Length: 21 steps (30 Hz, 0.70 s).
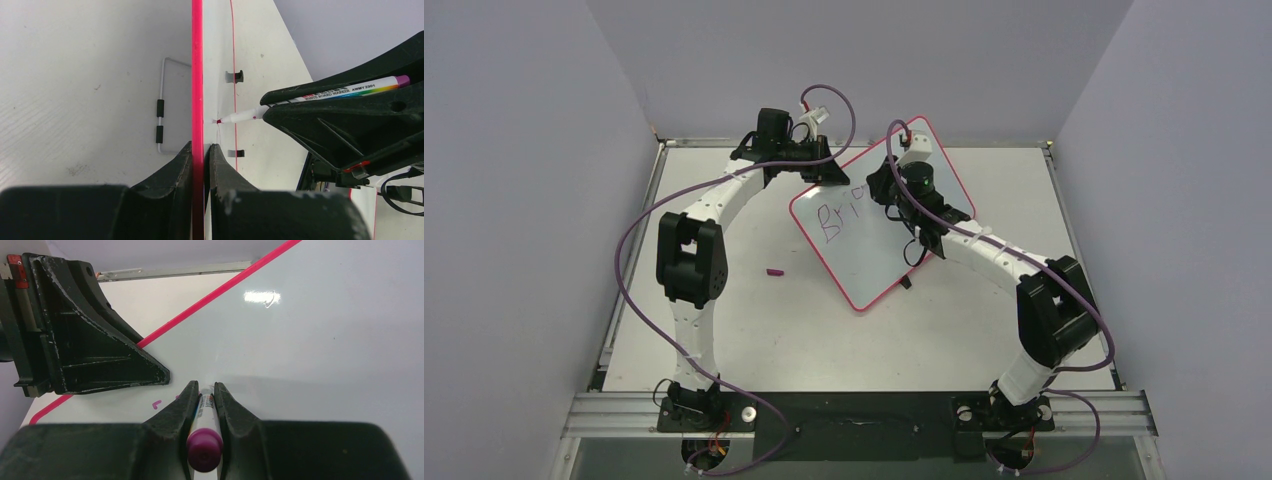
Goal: Write a sentence on the whiteboard
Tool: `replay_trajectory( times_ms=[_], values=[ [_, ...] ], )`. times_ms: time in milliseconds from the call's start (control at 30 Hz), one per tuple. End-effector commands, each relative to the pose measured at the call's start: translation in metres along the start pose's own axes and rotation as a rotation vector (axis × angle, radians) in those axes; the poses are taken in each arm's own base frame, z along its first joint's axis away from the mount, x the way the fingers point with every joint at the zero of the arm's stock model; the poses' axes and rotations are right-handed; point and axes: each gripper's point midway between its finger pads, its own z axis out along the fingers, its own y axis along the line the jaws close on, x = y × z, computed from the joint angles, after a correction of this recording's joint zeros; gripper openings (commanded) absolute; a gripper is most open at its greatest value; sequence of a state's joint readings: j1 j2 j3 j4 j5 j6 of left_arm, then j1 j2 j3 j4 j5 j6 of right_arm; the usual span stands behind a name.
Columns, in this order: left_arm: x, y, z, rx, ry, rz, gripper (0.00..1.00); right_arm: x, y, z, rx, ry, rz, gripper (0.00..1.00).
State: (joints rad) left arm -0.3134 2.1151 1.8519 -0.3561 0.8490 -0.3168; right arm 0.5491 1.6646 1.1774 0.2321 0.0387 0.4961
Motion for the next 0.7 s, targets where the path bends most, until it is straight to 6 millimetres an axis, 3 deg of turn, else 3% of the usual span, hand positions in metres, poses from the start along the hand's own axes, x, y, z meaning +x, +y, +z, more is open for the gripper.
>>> replay_trajectory(
  times_ms=[0, 367, 667],
  values=[
    [-0.012, -0.028, -0.006, 0.035, -0.026, 0.157, 0.00, 0.004, -0.006, -0.006, 0.006, -0.002, 0.009, 0.00],
    [-0.012, -0.028, -0.006, 0.034, -0.028, 0.158, 0.00, 0.028, -0.013, -0.030, 0.011, 0.029, 0.031, 0.00],
    [-0.012, -0.029, -0.006, 0.033, -0.029, 0.158, 0.00, 0.026, -0.003, -0.037, -0.010, 0.022, 0.036, 0.00]
  ],
)
